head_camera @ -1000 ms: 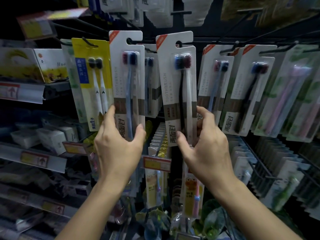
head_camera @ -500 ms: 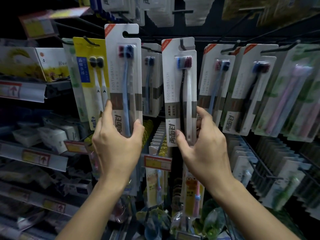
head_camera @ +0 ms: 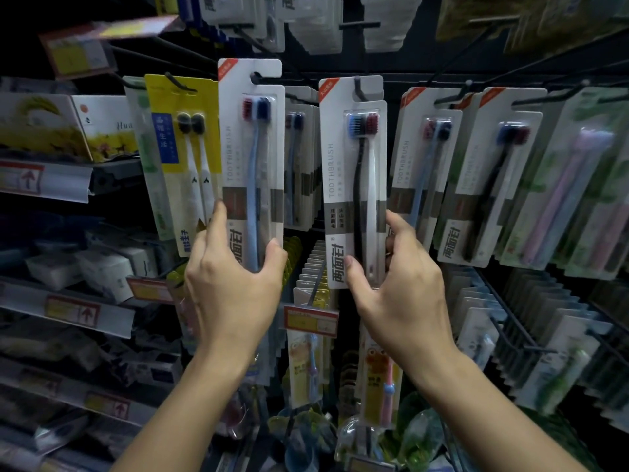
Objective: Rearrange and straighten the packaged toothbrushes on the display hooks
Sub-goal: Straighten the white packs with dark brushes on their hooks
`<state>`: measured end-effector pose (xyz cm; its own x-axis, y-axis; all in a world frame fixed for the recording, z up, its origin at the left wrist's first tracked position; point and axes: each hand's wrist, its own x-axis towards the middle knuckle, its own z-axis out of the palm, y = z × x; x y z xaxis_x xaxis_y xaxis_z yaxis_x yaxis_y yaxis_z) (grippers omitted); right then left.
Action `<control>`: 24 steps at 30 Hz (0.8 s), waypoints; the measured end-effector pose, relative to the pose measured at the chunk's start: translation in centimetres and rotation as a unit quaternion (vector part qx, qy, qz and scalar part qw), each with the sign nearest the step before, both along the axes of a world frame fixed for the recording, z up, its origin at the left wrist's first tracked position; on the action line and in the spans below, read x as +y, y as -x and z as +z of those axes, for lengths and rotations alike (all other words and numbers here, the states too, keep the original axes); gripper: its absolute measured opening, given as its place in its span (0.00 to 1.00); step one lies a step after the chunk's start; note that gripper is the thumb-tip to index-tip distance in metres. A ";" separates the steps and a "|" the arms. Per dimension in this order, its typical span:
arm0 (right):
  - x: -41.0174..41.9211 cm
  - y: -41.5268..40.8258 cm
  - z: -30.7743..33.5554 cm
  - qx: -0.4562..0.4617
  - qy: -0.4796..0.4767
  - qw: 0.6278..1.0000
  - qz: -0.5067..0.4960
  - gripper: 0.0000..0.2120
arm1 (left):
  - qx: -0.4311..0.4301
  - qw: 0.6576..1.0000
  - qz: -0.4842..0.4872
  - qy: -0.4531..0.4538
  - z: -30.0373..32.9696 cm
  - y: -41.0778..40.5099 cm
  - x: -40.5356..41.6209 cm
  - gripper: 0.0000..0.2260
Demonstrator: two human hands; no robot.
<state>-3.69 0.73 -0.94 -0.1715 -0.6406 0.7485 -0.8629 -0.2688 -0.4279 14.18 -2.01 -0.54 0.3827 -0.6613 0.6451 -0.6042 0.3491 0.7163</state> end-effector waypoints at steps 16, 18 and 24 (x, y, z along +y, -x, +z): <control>-0.2 -0.6 -0.1 0.011 0.031 0.999 0.027 0.35 | -0.025 1.000 -0.006 0.000 0.1 -0.3 -0.5 0.28; -0.4 -0.7 0.0 0.007 0.028 0.999 0.024 0.35 | -0.025 1.000 -0.006 -0.002 0.3 -0.1 -0.8 0.28; -1.1 -0.9 0.7 -0.004 -0.021 1.000 0.002 0.36 | -0.028 0.999 -0.022 -0.033 0.8 0.1 -2.5 0.28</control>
<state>-2.78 -0.38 -0.22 -0.1745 -0.6722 0.7195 -0.8582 -0.2544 -0.4458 14.08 -4.53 0.31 0.3170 -0.7187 0.6188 -0.6283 0.3296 0.7047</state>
